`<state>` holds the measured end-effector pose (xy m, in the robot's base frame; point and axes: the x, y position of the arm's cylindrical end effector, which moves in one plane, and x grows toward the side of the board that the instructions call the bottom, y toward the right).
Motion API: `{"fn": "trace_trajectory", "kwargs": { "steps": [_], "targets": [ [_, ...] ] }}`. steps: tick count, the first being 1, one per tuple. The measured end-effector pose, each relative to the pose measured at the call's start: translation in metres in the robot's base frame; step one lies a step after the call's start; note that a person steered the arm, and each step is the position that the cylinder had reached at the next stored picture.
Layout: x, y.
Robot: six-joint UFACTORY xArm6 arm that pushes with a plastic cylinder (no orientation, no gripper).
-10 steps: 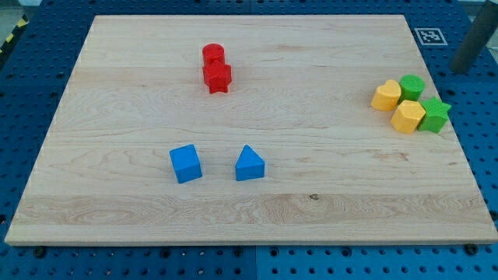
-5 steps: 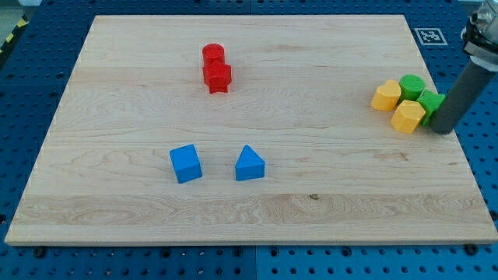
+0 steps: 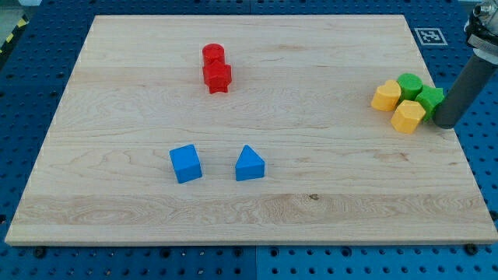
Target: Slide the green star and green circle towards center
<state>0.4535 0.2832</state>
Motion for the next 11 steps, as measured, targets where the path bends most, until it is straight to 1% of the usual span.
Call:
{"fn": "trace_trajectory", "kwargs": {
  "steps": [3, 5, 6, 7, 9, 11],
  "targets": [
    [0.012, 0.011],
    [0.008, 0.02],
    [-0.005, 0.02],
    [-0.01, -0.005],
    [-0.063, -0.01],
    [-0.09, -0.022]
  ]
}}
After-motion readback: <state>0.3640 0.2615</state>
